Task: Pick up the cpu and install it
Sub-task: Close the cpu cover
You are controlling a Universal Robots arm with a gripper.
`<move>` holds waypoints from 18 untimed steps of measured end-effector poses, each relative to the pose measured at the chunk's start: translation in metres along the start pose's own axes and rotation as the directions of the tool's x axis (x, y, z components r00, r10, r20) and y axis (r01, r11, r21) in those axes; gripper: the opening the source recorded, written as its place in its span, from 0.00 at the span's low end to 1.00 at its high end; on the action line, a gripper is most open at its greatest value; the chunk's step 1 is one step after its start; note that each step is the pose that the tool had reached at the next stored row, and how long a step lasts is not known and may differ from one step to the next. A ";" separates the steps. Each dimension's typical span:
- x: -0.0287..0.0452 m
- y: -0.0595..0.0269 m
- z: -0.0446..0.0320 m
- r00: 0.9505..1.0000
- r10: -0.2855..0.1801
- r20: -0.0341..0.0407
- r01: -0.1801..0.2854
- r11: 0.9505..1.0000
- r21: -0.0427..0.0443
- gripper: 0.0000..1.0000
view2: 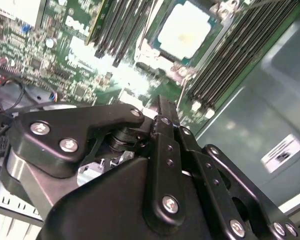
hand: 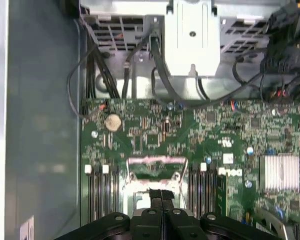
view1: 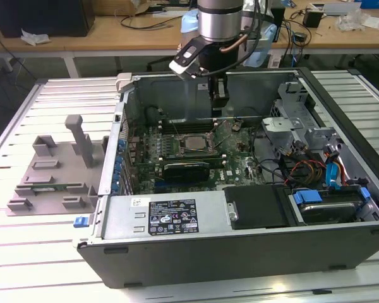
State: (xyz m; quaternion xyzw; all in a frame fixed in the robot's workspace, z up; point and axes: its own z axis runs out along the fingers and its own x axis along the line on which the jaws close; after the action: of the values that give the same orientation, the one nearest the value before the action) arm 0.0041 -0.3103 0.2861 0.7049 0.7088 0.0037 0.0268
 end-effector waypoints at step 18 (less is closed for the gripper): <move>0.0003 0.0470 0.0175 1.000 0.000 0.000 0.000 1.000 0.022 0.11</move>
State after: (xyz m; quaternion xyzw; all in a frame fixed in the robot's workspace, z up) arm 0.0519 -0.3103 0.2707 0.7050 0.7090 -0.0040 0.0191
